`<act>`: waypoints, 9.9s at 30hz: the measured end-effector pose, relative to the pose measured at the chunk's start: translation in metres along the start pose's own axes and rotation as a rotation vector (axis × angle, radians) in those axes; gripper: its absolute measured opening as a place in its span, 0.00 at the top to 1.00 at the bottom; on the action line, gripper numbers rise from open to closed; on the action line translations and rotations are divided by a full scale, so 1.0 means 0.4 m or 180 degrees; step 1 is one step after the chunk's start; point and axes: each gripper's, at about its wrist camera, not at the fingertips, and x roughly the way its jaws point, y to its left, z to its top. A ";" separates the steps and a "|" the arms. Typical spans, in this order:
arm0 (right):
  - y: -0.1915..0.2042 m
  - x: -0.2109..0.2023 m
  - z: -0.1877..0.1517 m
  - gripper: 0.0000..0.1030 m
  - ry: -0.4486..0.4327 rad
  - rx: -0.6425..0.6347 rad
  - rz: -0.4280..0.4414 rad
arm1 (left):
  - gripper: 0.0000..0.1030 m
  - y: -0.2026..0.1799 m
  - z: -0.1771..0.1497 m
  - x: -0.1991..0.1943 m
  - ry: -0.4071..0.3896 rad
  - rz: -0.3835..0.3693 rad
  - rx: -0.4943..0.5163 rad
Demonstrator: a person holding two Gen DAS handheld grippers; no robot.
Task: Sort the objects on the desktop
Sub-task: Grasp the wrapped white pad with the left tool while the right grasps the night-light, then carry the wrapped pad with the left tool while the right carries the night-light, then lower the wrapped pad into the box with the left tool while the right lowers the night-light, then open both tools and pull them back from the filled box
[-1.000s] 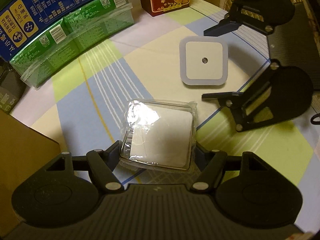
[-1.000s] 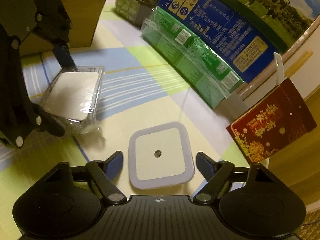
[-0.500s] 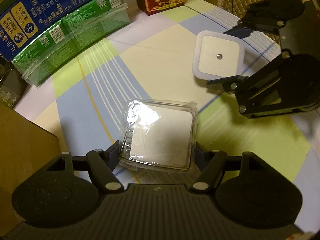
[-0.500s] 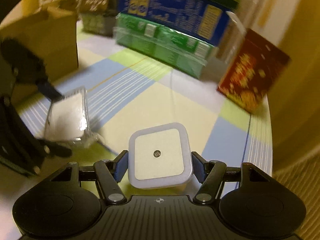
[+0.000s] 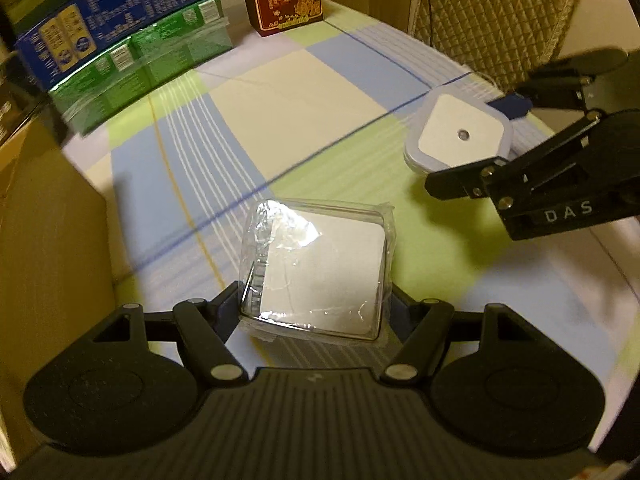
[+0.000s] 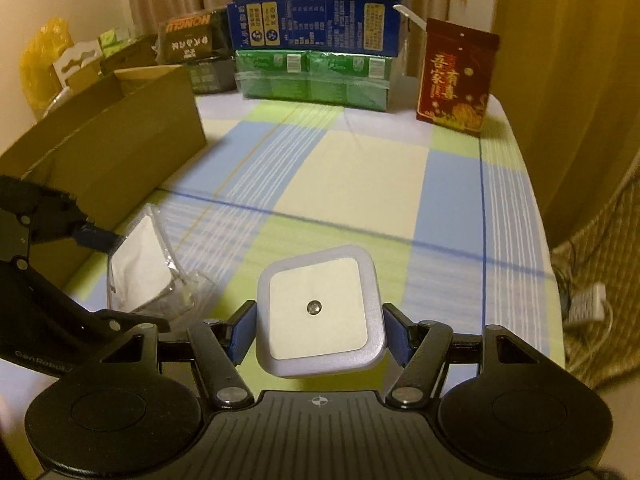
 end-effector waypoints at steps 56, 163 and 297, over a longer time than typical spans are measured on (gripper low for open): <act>0.421 -0.303 -0.041 0.39 -0.0274 0.0066 0.0313 | 0.33 0.026 -0.371 -0.550 -0.0868 0.0394 -0.1033; 0.705 0.038 0.306 0.39 -0.0240 -0.0308 0.0361 | 0.33 0.603 -0.351 -0.469 -0.0590 0.0690 -0.1170; 0.745 -0.293 0.034 0.02 -0.0015 0.0184 0.0283 | 0.01 0.283 -0.655 -0.770 -0.1053 0.1135 -0.2127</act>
